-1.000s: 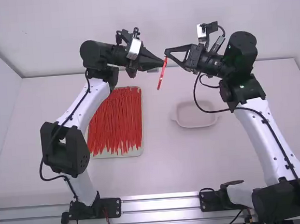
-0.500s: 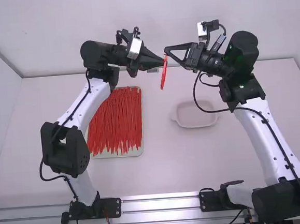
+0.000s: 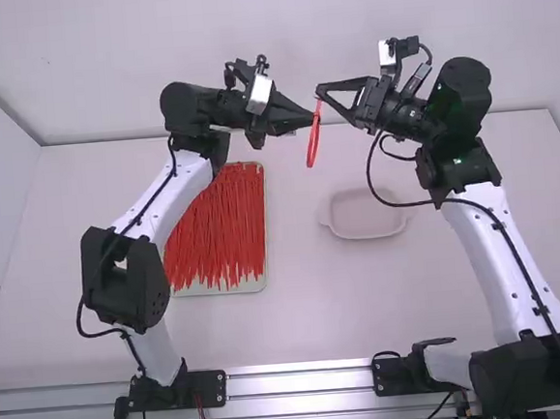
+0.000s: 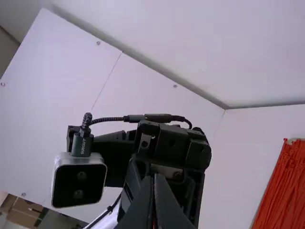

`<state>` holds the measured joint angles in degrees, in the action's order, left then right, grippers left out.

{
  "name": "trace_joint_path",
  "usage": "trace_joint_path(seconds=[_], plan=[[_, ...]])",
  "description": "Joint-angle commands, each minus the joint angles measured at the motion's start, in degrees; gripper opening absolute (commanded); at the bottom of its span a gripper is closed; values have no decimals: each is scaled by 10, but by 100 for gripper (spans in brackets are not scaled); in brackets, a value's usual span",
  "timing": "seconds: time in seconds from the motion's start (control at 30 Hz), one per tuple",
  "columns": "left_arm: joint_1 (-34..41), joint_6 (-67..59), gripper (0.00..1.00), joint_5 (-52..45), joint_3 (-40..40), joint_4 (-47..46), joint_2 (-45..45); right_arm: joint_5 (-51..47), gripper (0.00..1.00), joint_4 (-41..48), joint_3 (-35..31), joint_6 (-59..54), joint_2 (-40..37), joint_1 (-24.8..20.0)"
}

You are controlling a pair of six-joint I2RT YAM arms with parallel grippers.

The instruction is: Fasten the cable tie

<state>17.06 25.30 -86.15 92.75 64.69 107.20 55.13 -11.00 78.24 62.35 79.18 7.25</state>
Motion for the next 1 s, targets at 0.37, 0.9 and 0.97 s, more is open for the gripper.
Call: trace_joint_path(seconds=[0.37, 0.9, 0.97], plan=[[21, 52, 2, -36, -40, 72, -6, -22, 0, -104, 5, 63, 24, -45], [29, 116, 2, -36, -102, 142, -6, -12, 0, -262, 8, 179, 102, -93], [28, 116, 2, -36, -111, 143, -6, -11, 0, -263, 20, 184, 112, -107]])
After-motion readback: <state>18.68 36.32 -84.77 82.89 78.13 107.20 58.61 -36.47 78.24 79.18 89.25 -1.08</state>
